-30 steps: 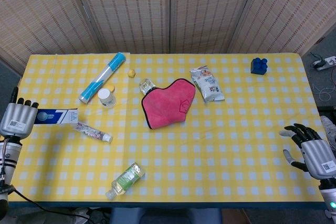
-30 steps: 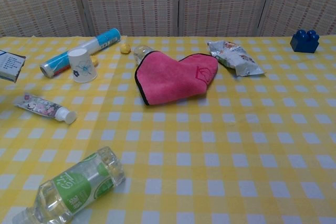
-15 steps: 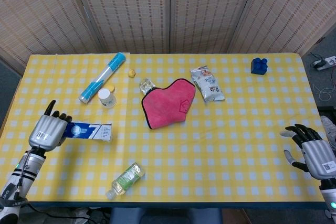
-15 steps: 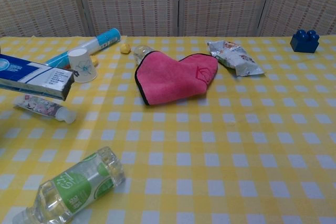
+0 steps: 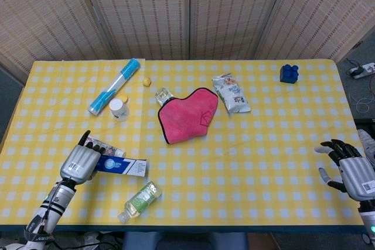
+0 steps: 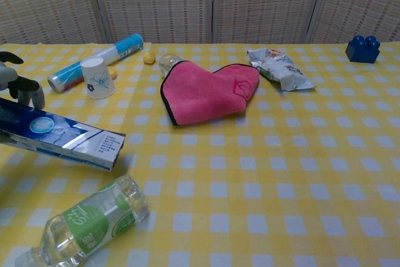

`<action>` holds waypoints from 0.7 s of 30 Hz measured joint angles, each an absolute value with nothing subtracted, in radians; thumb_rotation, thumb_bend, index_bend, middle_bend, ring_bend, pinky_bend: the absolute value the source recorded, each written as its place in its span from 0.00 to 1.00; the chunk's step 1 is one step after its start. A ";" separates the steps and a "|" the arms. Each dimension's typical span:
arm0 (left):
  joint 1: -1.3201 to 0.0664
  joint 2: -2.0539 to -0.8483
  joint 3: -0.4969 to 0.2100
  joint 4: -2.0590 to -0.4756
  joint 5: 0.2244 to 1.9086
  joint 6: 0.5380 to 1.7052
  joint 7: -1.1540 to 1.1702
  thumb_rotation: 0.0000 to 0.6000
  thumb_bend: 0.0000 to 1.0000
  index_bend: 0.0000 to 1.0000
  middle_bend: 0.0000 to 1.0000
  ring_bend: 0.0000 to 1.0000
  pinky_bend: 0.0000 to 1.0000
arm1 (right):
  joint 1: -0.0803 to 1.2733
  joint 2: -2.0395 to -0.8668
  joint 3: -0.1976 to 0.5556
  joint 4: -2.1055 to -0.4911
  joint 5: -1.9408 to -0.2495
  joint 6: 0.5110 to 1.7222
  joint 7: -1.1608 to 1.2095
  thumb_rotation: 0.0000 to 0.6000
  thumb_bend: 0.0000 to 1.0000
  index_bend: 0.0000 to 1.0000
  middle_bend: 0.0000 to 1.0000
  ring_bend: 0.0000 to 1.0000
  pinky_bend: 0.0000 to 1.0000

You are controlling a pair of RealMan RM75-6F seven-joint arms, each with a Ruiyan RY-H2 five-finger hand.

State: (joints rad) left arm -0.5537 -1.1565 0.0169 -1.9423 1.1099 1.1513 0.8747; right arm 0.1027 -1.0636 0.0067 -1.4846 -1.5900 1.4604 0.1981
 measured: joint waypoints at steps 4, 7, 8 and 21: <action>-0.554 -1.166 0.021 -1.948 1.108 1.151 0.866 1.00 0.26 0.00 0.08 0.19 0.01 | 0.102 -1.064 0.007 -1.480 -1.589 1.460 0.202 1.00 0.33 0.30 0.23 0.13 0.18; -0.548 -1.167 0.020 -1.948 1.115 1.170 0.857 1.00 0.26 0.00 0.06 0.18 0.01 | 0.103 -1.065 0.007 -1.478 -1.589 1.460 0.204 1.00 0.33 0.30 0.23 0.13 0.18; -0.545 -1.166 0.019 -1.949 1.116 1.178 0.852 1.00 0.26 0.00 0.06 0.18 0.01 | 0.103 -1.065 0.007 -1.476 -1.589 1.459 0.205 1.00 0.33 0.30 0.23 0.13 0.18; -0.401 -1.141 0.015 -1.872 1.210 1.406 0.678 1.00 0.26 0.00 0.06 0.18 0.01 | 0.119 -1.050 0.010 -1.470 -1.585 1.434 0.215 1.00 0.33 0.30 0.23 0.13 0.18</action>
